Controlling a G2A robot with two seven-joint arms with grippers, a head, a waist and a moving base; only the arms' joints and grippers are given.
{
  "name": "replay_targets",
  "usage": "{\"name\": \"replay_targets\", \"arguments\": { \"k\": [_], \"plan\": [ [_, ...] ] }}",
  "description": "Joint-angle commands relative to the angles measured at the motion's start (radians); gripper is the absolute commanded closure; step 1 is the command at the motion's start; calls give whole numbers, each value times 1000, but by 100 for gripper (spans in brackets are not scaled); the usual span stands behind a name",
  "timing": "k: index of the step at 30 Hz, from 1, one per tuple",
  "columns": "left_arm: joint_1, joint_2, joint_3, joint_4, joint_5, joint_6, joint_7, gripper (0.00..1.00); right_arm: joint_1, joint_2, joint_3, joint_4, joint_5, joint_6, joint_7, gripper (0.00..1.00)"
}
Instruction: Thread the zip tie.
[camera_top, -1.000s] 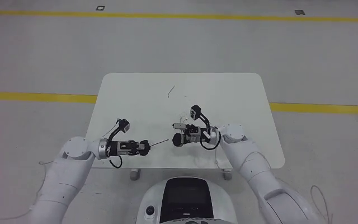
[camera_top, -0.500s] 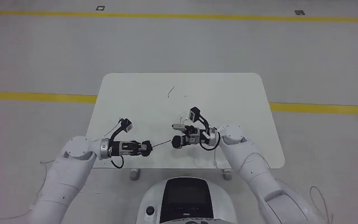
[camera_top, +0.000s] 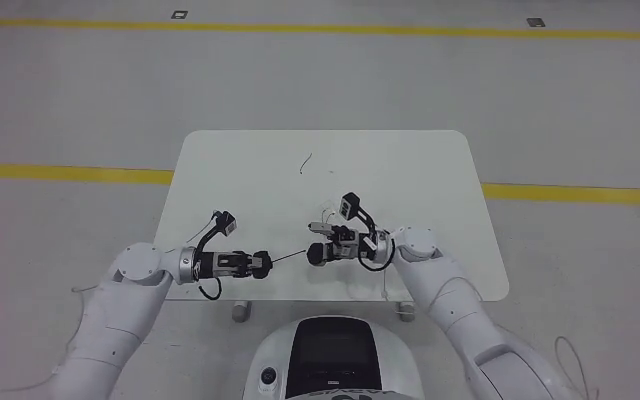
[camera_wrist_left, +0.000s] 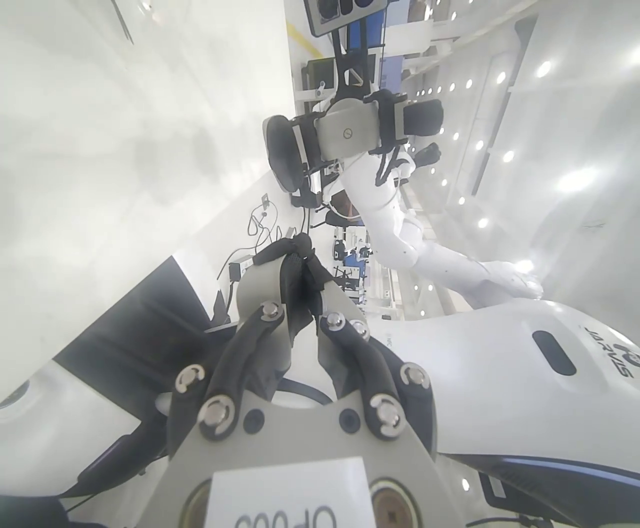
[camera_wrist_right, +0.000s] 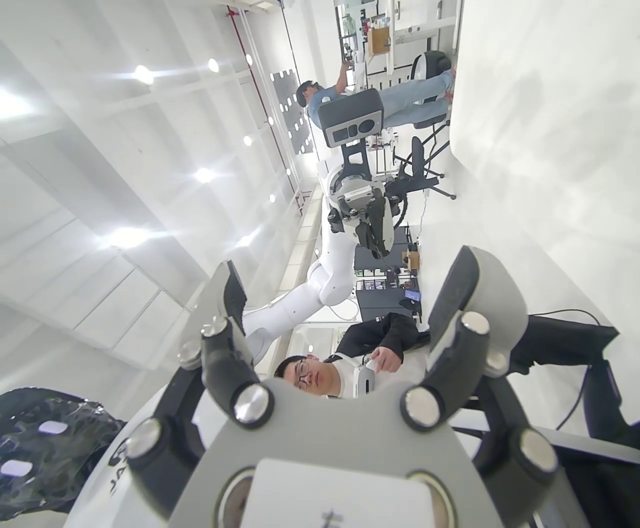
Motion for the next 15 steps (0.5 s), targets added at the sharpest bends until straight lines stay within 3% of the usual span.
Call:
{"name": "replay_targets", "arguments": {
  "k": [1, 8, 15],
  "plan": [
    [0, 0, 0, 0, 0, 0, 0, 100, 4, 2, -2, 11, 3, -4, 3, 56],
    [0, 0, 0, 0, 0, 0, 0, 100, 18, 2, -23, 48, 13, -19, -4, 68],
    [0, 0, 0, 0, 0, 0, 0, 100, 36, -1, -47, 82, 21, -31, -10, 73]
  ]
}}
